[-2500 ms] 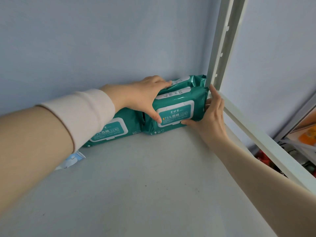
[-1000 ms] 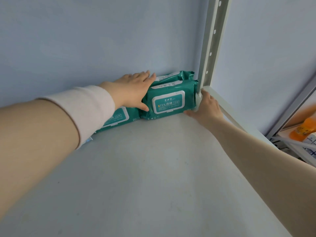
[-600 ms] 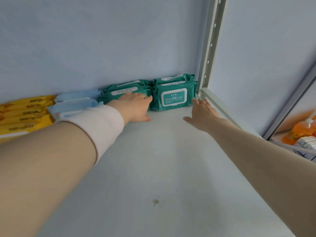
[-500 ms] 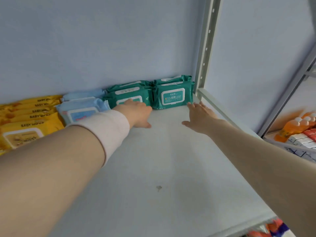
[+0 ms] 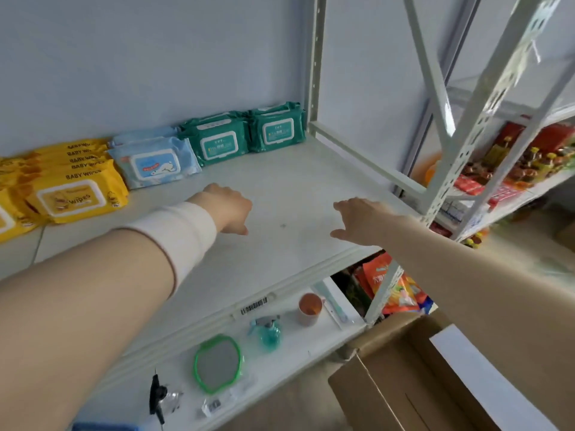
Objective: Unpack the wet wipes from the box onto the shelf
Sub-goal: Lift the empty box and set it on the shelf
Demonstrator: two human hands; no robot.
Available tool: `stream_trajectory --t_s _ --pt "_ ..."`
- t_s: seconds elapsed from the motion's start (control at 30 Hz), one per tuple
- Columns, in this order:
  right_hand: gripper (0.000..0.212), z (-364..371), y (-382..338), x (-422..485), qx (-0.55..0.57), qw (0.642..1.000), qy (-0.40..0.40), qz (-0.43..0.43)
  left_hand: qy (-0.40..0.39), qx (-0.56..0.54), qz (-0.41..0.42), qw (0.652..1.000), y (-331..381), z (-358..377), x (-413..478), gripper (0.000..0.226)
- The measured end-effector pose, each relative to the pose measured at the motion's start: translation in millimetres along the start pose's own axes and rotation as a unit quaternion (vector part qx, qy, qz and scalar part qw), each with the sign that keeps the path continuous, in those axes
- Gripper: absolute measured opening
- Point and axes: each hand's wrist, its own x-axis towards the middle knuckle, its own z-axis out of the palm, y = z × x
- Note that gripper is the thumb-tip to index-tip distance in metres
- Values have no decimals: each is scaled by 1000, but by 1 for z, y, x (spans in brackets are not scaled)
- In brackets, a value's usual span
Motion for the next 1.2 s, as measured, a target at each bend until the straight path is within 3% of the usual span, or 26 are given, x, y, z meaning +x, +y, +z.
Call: stream_trajectory --t_s 0.23,0.5,0.7,0.87,1.03,1.2 --pt "60 14 50 -89 3 999 5 44 123 19 50 991 79 -55 -38 52" --pt "59 85 132 -195 16 991 -4 129 190 6 197 962 241 -86 -52 48" --pt "56 159 188 -259 26 967 -78 243 153 28 270 950 339 -71 -28 42" --pt "52 220 206 -280 98 930 -111 336 110 44 319 940 398 -48 6 46" --pt "56 298 188 -290 198 862 -153 441 35 -12 382 923 437 -14 58 50" --pt "57 351 174 -293 260 807 -185 497 -27 -37 362 931 460 35 106 52"
